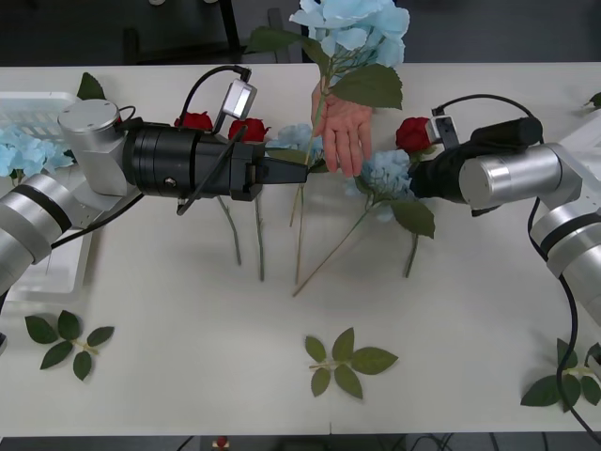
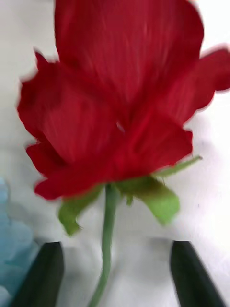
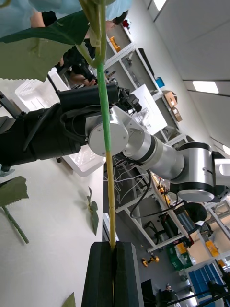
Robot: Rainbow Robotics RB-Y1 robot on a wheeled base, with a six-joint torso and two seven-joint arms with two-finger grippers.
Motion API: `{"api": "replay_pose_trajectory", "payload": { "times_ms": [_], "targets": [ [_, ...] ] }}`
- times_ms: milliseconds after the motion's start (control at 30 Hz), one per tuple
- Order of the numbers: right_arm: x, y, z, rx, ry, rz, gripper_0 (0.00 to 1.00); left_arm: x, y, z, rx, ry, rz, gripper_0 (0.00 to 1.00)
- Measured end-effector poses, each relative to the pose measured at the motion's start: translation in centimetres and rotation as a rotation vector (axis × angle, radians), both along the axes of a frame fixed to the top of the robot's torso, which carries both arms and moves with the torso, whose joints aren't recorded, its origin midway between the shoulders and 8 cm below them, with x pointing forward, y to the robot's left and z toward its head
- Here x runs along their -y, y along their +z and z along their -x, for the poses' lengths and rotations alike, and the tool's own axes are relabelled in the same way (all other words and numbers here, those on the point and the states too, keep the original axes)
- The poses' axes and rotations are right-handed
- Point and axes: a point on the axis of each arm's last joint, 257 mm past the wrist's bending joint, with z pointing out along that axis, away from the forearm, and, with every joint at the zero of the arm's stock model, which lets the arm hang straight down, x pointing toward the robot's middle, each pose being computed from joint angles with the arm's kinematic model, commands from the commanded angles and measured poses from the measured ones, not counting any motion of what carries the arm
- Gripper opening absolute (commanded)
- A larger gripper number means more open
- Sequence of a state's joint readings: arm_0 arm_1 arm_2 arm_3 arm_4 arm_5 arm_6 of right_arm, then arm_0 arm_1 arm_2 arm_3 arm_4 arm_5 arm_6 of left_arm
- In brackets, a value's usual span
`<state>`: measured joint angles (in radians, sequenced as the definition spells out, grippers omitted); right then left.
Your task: Place the red flowers into the right box and the blue flowers into the left box. If a person shows an open palm, hand one flower to the person first, then continue sorting.
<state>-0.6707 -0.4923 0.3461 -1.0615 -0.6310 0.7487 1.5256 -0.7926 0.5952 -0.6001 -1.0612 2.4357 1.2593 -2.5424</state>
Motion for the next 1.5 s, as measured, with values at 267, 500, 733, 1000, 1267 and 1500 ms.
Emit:
{"api": "replay_pose_trajectory", "payload": {
  "times_ms": [267,500,733,1000,1267,1500],
  "targets": [
    [-1.6,0.0,-1.3,0.091,0.014,-0.017,0.00,0.0,0.0,0.0,0.000,0.000,0.000,0.00],
    [-2.0,0.0,-1.3,0.095,0.023,-0.012,0.00,0.0,0.2,0.0,-0.004,0.000,0.009,0.00],
    [-2.4,0.7,-1.0,0.069,0.021,-0.038,0.00,0.0,0.3,0.0,-0.004,0.000,0.010,0.00],
    [-3.1,9.8,1.4,0.120,0.054,-0.142,0.00,0.0,0.3,0.0,-0.004,0.000,0.010,0.00],
    [-2.8,21.3,7.5,0.259,0.122,-0.277,0.00,0.0,0.3,0.0,-0.004,0.000,0.010,0.00],
    [-3.6,28.9,14.1,0.424,0.204,-0.351,0.00,0.0,0.3,0.0,-0.004,0.000,0.010,0.00]
  ]
}}
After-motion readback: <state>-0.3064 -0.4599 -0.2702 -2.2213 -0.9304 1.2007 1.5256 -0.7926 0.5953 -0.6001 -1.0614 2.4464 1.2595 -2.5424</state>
